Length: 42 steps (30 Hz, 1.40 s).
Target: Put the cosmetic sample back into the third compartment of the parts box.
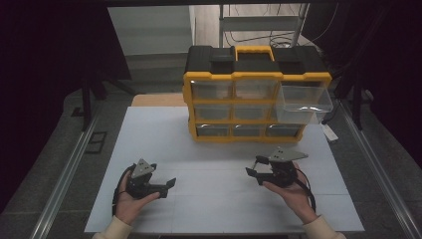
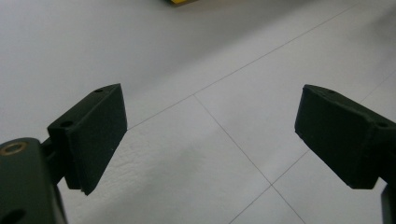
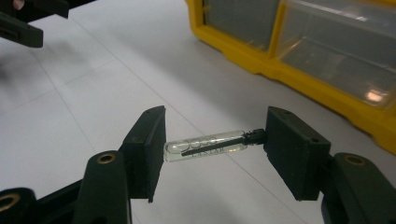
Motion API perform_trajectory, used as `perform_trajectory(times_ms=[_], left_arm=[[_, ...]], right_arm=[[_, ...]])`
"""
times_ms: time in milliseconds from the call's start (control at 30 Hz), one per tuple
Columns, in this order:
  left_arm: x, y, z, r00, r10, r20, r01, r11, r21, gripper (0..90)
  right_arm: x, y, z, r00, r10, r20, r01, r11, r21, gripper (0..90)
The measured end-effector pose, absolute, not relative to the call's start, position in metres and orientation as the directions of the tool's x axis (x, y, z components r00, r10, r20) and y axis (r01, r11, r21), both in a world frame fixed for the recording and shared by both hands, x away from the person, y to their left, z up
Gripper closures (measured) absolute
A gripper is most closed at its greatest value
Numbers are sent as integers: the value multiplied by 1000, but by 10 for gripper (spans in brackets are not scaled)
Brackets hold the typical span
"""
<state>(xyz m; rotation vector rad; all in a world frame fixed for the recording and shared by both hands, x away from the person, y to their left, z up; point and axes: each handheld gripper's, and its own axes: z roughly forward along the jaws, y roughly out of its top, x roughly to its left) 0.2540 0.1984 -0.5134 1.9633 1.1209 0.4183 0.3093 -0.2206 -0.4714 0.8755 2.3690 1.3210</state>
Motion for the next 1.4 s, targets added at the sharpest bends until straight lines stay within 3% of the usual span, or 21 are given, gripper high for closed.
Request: perform_trajectory(times_ms=[667, 1400], left_arm=[[254, 196, -513, 552, 828, -100, 556, -275, 785, 100], [253, 196, -513, 552, 829, -94, 554, -280, 784, 102]], right_arm=[[298, -234, -438, -759, 650, 25, 295, 309, 904, 403], [299, -220, -414, -763, 646, 25, 252, 262, 932, 404]])
